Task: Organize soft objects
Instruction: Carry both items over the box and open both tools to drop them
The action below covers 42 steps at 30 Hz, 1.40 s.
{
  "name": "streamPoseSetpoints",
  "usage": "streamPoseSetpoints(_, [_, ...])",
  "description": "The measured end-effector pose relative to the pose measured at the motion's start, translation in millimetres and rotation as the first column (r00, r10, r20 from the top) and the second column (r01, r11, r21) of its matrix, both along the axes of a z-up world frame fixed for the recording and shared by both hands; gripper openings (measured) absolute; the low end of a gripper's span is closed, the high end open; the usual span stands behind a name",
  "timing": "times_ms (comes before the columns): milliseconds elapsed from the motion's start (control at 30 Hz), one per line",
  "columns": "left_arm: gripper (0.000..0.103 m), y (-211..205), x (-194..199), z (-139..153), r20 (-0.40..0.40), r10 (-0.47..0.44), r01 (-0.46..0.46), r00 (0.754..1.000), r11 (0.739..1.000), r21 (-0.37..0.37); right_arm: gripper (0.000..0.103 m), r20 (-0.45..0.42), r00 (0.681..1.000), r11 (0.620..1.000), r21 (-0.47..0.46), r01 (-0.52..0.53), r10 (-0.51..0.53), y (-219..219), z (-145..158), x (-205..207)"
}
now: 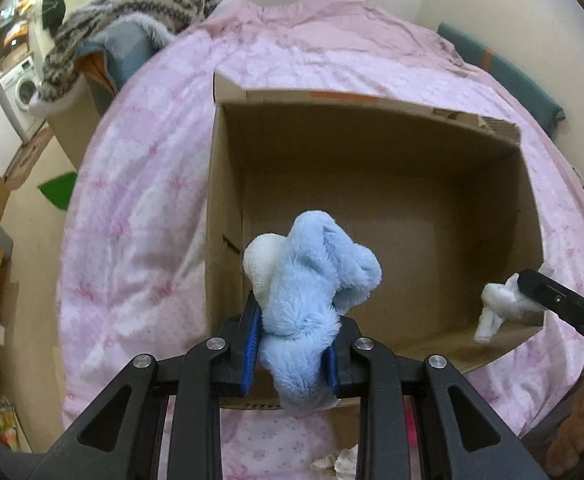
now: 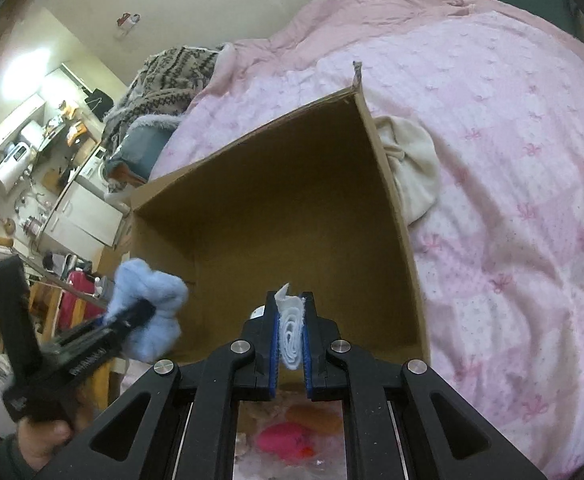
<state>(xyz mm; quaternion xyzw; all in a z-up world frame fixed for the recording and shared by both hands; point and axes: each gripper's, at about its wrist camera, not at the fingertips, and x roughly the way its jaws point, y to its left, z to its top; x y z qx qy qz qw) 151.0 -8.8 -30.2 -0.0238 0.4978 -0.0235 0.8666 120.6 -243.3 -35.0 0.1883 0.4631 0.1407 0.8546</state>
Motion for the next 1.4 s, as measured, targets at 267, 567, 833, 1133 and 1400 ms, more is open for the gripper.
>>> streamPoseSetpoints(267, [0.025,1,1,-11,-0.015,0.009,-0.010,1.000,1.000,-0.013,0.011,-0.053,0.998,1.000,-0.006,-0.016,0.016,6,-13,9])
streamPoseSetpoints(567, [0.028,-10,-4,-9,0.012,-0.020,0.019,1.000,1.000,0.008,0.011,-0.071,0.995,0.995,-0.065,-0.079,0.075,26,-18,13])
streamPoseSetpoints(833, [0.034,-16,-4,-6,0.033,-0.041,0.040,0.999,0.999,0.037,0.011,-0.051,0.995,0.989,-0.114,-0.092,0.087,35,-17,13])
streamPoseSetpoints(1133, [0.062,-17,-7,-1,0.061,-0.050,0.046,0.997,0.997,0.059,0.011,-0.051,0.996,0.988,-0.129,-0.082,0.076,34,-19,15])
streamPoseSetpoints(1400, [0.067,-15,-9,9,0.103,-0.041,0.032,0.994,0.996,0.079,0.016,-0.002,0.999,0.991,-0.130,-0.043,0.043,27,-9,12])
